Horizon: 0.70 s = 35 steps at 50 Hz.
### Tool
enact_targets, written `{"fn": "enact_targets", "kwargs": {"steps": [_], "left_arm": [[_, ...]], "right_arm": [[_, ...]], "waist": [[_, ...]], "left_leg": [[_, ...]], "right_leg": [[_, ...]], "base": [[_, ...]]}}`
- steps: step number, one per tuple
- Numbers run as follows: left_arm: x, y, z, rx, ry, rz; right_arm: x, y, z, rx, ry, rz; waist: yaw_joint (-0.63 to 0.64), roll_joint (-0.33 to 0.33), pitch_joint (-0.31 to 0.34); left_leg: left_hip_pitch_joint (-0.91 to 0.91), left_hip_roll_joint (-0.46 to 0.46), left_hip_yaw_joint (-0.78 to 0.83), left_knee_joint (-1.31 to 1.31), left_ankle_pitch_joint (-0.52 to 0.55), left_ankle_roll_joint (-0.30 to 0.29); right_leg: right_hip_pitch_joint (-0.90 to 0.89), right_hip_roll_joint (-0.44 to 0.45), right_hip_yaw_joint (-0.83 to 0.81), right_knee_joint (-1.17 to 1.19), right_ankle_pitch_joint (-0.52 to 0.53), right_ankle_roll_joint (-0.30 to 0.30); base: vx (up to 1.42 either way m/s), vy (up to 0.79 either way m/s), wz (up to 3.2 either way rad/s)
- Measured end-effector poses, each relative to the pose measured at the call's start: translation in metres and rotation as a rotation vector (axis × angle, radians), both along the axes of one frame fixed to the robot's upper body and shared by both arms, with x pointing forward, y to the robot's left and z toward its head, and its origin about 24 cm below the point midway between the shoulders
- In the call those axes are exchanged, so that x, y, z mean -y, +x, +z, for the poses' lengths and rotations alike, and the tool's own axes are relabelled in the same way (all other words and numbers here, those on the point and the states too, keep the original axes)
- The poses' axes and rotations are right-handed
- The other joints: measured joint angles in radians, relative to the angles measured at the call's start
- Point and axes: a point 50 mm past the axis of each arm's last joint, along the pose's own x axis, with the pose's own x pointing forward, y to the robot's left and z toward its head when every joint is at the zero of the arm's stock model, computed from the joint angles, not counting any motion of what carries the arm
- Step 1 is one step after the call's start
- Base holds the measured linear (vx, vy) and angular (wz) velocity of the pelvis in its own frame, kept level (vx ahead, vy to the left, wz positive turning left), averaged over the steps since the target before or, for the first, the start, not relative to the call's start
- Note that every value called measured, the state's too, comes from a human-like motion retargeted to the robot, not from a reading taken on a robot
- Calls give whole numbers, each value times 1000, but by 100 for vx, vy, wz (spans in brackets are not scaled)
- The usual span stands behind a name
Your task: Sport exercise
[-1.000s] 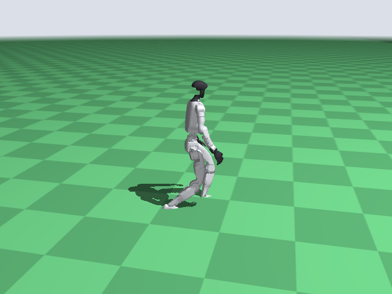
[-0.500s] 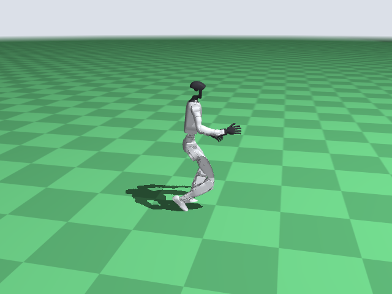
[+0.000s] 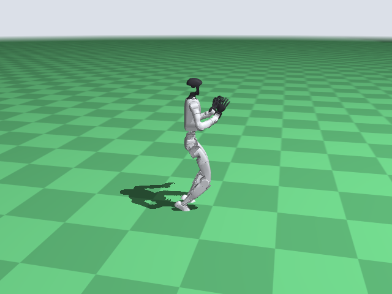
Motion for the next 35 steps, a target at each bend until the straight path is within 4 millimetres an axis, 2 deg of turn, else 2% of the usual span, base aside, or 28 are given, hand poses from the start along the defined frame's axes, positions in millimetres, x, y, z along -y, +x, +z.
{"fn": "enact_targets", "kwargs": {"steps": [7,18,35], "left_arm": [[-1,-4,-2,16,-29,62],[0,-13,0,34,32,100],[2,-15,6,55,110,119]], "right_arm": [[-6,-8,1,36,-20,17],[-15,-22,13,100,-97,74],[-20,-27,20,131,-109,133]], "waist": [[-4,-23,16],[7,-48,62],[22,-30,82]], "left_leg": [[69,-30,10,-46,-10,18],[153,-56,35,-66,-132,74],[141,-20,24,-7,-189,80]], "right_leg": [[52,-30,-3,-6,-22,10],[117,-59,-6,0,-133,-6],[121,-20,-7,4,-152,-15]], "base": [[2,0,0],[6,-1,-7],[0,0,0]]}}
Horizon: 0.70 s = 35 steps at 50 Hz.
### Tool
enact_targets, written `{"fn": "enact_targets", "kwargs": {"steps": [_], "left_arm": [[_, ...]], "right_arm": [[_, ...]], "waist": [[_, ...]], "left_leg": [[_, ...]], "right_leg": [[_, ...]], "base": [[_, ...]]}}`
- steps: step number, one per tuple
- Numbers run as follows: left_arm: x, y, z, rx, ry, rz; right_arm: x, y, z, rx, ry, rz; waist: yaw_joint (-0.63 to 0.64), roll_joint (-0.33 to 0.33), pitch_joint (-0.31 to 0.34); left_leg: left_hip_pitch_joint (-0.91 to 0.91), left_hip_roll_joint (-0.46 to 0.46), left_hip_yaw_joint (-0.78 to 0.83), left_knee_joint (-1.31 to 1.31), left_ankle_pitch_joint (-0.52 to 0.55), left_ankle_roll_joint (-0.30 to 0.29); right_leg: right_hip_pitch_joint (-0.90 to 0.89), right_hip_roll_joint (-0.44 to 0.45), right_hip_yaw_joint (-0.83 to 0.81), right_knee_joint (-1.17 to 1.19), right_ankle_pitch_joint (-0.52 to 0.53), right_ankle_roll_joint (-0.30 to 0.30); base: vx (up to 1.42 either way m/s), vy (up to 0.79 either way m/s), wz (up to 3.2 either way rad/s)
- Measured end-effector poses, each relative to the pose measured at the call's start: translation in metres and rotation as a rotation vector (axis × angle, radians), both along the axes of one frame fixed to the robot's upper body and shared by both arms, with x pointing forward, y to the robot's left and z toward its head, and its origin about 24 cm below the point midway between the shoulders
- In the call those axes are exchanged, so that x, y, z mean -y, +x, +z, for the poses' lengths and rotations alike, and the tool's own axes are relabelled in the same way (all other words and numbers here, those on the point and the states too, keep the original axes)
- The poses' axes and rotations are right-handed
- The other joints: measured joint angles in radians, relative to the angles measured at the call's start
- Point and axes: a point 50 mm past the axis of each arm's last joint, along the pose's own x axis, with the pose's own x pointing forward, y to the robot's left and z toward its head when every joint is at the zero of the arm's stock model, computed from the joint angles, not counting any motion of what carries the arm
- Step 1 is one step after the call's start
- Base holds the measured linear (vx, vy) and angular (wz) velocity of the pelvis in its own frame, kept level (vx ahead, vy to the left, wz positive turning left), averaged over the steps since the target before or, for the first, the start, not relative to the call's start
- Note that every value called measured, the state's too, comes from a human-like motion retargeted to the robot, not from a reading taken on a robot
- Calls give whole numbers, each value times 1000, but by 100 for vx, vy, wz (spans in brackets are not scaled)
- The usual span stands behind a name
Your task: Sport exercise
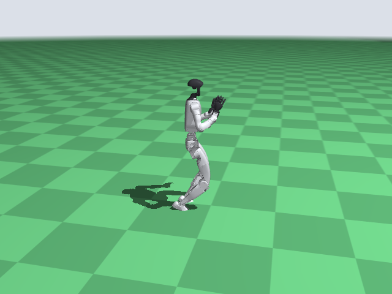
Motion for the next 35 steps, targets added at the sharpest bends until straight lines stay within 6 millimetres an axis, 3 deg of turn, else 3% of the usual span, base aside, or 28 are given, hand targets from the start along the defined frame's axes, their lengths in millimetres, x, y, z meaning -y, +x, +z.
{"fn": "enact_targets", "kwargs": {"steps": [17,35], "left_arm": [[-5,3,5,14,2,59],[-3,7,6,16,-1,48]], "right_arm": [[-1,2,5,-11,27,37],[-3,9,5,-35,-11,35]], "waist": [[8,17,31],[1,3,54]], "left_leg": [[-5,33,-21,28,-20,-14],[28,21,-13,-27,-7,-16]], "right_leg": [[8,46,1,-19,0,-9],[15,39,7,-35,21,3]], "base": [[0,0,0],[0,0,0]]}}
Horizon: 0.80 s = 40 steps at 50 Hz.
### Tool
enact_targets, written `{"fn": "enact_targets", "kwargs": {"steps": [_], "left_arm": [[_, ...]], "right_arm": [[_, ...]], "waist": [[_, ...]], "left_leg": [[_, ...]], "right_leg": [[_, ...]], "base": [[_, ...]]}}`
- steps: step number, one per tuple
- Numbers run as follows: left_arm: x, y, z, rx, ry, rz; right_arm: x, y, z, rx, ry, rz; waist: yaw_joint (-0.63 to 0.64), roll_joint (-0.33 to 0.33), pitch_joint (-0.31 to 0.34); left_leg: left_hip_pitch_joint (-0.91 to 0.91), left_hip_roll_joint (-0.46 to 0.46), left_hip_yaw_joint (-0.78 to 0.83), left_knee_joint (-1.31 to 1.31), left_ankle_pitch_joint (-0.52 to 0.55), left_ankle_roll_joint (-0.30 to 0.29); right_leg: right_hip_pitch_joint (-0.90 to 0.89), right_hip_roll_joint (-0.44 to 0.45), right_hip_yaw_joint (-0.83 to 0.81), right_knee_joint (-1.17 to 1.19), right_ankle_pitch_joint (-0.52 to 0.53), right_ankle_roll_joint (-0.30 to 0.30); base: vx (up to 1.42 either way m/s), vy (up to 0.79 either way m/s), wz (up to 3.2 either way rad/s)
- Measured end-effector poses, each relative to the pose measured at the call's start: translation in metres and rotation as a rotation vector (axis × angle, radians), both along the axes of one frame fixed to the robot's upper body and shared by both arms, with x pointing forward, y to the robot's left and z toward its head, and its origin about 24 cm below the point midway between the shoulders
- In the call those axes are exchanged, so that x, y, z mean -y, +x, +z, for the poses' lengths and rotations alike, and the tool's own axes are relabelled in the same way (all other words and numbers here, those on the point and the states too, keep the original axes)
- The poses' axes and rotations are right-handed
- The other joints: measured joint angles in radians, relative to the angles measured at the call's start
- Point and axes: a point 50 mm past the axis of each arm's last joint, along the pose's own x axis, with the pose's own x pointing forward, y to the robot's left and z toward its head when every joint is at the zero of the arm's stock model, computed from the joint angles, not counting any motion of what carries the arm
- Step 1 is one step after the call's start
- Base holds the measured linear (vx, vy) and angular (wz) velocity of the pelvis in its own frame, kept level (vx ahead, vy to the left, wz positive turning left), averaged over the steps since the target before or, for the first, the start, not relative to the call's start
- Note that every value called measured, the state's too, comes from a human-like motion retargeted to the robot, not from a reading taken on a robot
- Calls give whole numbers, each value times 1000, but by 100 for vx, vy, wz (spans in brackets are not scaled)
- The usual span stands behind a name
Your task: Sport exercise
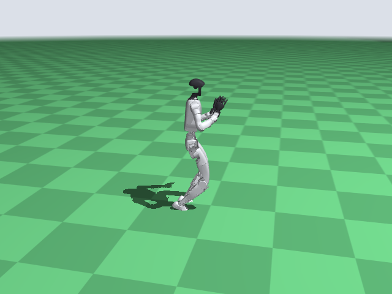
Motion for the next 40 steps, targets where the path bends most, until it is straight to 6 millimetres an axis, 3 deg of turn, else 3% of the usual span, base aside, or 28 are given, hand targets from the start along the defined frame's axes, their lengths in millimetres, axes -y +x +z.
{"fn": "enact_targets", "kwargs": {"steps": [24,40], "left_arm": [[6,2,0,-10,22,-38],[6,6,0,-37,68,-43]], "right_arm": [[-2,6,-3,-49,-116,23],[-2,9,-5,-99,-156,45]], "waist": [[-34,-61,-5],[-47,-108,-5]], "left_leg": [[52,-71,31,-145,56,-5],[85,-135,35,-216,63,9]], "right_leg": [[-20,-71,14,6,23,29],[-26,-129,26,37,-17,43]], "base": [[0,0,0],[0,0,0]]}}
